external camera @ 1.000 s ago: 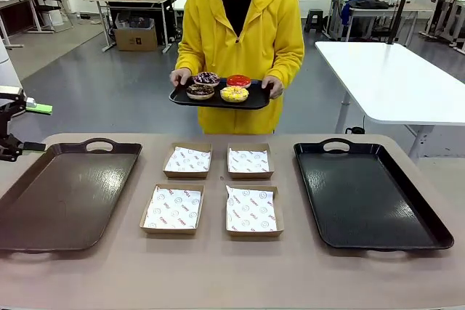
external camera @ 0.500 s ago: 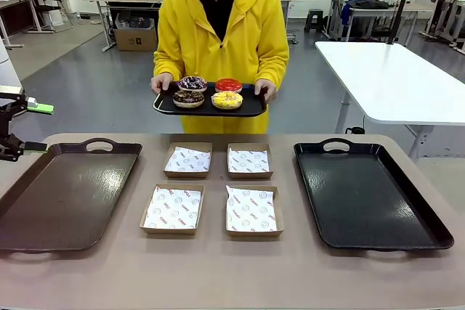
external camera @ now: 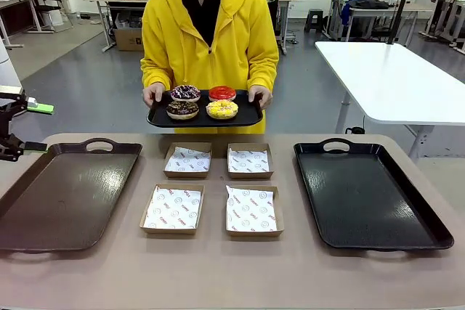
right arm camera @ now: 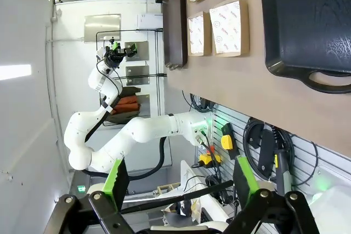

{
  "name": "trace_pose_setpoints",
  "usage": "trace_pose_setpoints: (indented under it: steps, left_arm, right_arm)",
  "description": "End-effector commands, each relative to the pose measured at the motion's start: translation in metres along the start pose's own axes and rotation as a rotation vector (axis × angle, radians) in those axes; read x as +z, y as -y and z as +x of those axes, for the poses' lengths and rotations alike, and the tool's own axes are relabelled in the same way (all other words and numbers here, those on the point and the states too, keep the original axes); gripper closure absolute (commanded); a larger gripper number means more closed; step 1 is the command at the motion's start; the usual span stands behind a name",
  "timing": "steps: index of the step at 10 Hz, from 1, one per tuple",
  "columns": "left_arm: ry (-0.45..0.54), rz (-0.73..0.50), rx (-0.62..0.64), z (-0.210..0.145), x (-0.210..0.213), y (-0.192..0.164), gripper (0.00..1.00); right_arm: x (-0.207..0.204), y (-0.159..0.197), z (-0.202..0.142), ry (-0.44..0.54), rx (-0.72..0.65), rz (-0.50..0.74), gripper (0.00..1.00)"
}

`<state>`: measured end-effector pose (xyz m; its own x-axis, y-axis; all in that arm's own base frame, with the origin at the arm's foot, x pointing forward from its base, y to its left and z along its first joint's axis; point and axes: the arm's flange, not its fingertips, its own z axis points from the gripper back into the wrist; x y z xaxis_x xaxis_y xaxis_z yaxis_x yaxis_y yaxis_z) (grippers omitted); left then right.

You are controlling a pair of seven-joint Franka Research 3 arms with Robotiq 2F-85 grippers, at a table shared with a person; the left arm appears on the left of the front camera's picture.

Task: Individually package the donuts and arrange them on the tray.
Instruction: Pick up one Paper togo box.

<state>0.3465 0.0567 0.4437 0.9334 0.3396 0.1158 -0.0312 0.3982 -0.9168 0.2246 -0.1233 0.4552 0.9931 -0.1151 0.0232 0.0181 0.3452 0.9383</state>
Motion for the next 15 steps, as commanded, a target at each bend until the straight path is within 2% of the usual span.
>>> trace_pose_setpoints:
  steps: [1,15]
  left_arm:
    - [0.004,-0.018,0.004,0.0005,-0.0001,0.0009,0.0]
    - [0.004,-0.018,0.004,0.0005,-0.0001,0.0009,0.0]
  right_arm:
    - [0.0002,0.0005,-0.0009,-0.004,-0.011,0.005,0.0]
    - [0.0002,0.0005,-0.0009,-0.004,-0.011,0.005,0.0]
